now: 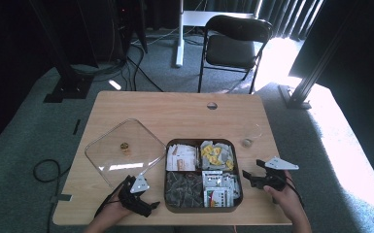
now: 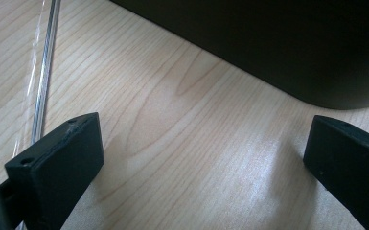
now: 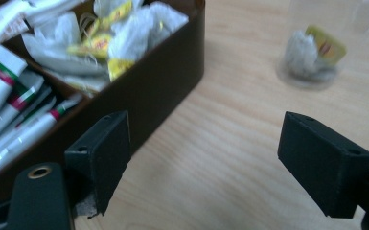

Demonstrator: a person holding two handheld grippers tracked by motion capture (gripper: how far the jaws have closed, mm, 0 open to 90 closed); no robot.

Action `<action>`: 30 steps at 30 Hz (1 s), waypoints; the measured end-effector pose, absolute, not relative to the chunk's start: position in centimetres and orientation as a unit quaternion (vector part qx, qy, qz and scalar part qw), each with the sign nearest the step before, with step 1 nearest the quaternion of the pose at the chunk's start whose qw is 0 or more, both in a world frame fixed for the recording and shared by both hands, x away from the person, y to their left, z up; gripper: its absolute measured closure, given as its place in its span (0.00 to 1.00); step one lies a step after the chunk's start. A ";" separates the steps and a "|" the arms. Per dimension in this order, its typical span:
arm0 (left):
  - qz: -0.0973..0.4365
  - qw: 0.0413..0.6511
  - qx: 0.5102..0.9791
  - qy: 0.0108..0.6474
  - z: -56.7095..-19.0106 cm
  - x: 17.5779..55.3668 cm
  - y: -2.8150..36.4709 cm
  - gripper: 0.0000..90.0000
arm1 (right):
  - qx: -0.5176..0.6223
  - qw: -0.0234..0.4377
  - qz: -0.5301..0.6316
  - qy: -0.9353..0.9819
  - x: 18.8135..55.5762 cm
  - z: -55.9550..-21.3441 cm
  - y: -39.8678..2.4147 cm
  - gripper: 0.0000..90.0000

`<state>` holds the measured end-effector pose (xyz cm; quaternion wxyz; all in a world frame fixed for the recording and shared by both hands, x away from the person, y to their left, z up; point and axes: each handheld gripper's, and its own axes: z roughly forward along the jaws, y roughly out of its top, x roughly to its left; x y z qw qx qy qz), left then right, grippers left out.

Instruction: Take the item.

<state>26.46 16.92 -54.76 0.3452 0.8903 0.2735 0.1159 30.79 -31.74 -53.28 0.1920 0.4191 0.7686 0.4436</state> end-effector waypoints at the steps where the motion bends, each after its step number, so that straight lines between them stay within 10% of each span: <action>1: 0.116 0.345 0.890 0.273 -54.8 26.5 16.9 0.00 | 0.420 0.190 0.439 0.771 30.7 -53.5 -31.7 0.20; 30: 0.113 0.346 0.892 0.267 -54.8 26.4 17.1 0.00 | 0.391 0.166 0.360 0.831 30.6 -55.1 -29.9 0.15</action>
